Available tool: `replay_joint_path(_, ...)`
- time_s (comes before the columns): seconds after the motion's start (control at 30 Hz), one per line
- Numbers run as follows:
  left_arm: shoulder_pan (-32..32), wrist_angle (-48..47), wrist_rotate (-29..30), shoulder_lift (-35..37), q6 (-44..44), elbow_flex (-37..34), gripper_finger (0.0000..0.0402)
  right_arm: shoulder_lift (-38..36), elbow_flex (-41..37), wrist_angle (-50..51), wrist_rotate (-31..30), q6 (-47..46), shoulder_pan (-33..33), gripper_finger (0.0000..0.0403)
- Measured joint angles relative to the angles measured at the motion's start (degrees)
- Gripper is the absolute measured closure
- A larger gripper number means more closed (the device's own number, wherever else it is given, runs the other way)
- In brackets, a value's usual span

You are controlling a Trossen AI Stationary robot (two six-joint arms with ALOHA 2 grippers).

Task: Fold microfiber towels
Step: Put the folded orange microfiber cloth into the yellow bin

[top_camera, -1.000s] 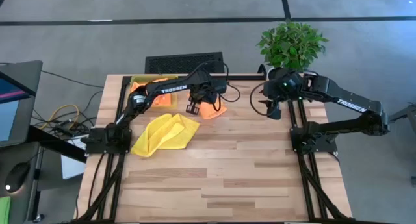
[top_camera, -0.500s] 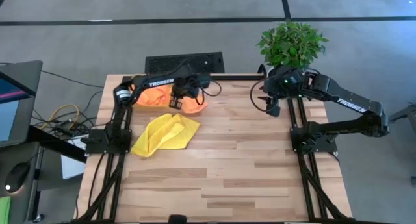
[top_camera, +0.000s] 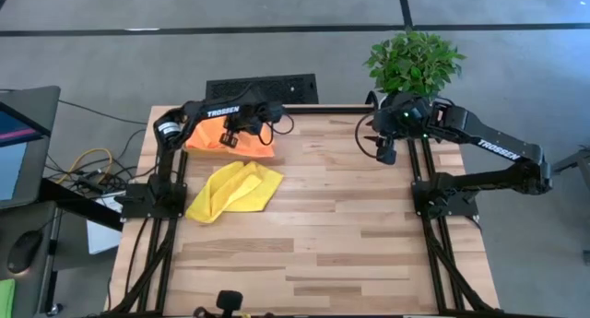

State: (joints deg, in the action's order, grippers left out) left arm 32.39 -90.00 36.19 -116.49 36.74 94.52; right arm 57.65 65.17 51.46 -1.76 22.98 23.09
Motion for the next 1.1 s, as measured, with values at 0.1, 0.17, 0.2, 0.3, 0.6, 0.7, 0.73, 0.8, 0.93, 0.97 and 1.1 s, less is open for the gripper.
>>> replay_joint_path(0.1, 1.6, 0.0, -0.1, 0.0, 1.7, -0.1, 0.0398, 0.0, 0.0, 0.0, 0.0, 0.0, 0.0, 0.0198)
replay_joint_path(0.17, 2.9, 0.0, -0.6, 0.0, 2.4, -0.1, 0.0398, 0.0, 0.0, 0.0, 0.0, 0.0, 0.0, 0.0198)
replay_joint_path(0.2, 3.5, 0.0, -0.6, 0.0, 2.4, -0.1, 0.0398, 0.0, 0.0, 0.1, 0.0, 0.0, 0.0, 0.0198)
replay_joint_path(0.3, 5.6, 0.0, -0.8, 0.0, 2.3, -0.1, 0.0398, 0.0, 0.0, 0.1, 0.0, 0.1, 0.0, 0.0198)
replay_joint_path(0.6, 11.1, 0.0, -2.9, 0.0, 4.4, -0.1, 0.0398, 0.0, 0.0, 0.2, 0.0, 0.1, 0.0, 0.0198)
replay_joint_path(0.7, 12.7, 0.0, -2.9, 0.0, 4.4, -0.1, 0.0397, 0.0, 0.0, 0.2, 0.0, 0.1, 0.0, 0.0198)
replay_joint_path(0.73, 13.1, 0.0, -3.0, 0.0, 4.4, -0.1, 0.0397, 0.0, 0.0, 0.2, 0.0, 0.1, 0.0, 0.0198)
replay_joint_path(0.8, 13.8, 0.0, -4.2, 0.0, 4.3, -0.1, 0.0397, 0.0, 0.0, 0.2, 0.0, 0.1, 0.0, 0.0198)
replay_joint_path(0.93, 14.9, -0.1, -7.5, 0.3, 4.2, -1.1, 0.0397, 0.0, 0.0, 0.3, 0.0, 0.1, 0.0, 0.0198)
replay_joint_path(0.97, 15.2, 0.0, -7.6, 0.3, 4.2, -1.7, 0.0397, 0.0, 0.0, 0.3, 0.0, 0.1, 0.0, 0.0198)
replay_joint_path(1.1, 15.3, -0.1, -6.6, 0.3, 4.2, -5.4, 0.0397, 0.0, 0.0, 0.2, 0.0, 0.1, 0.0, 0.0198)
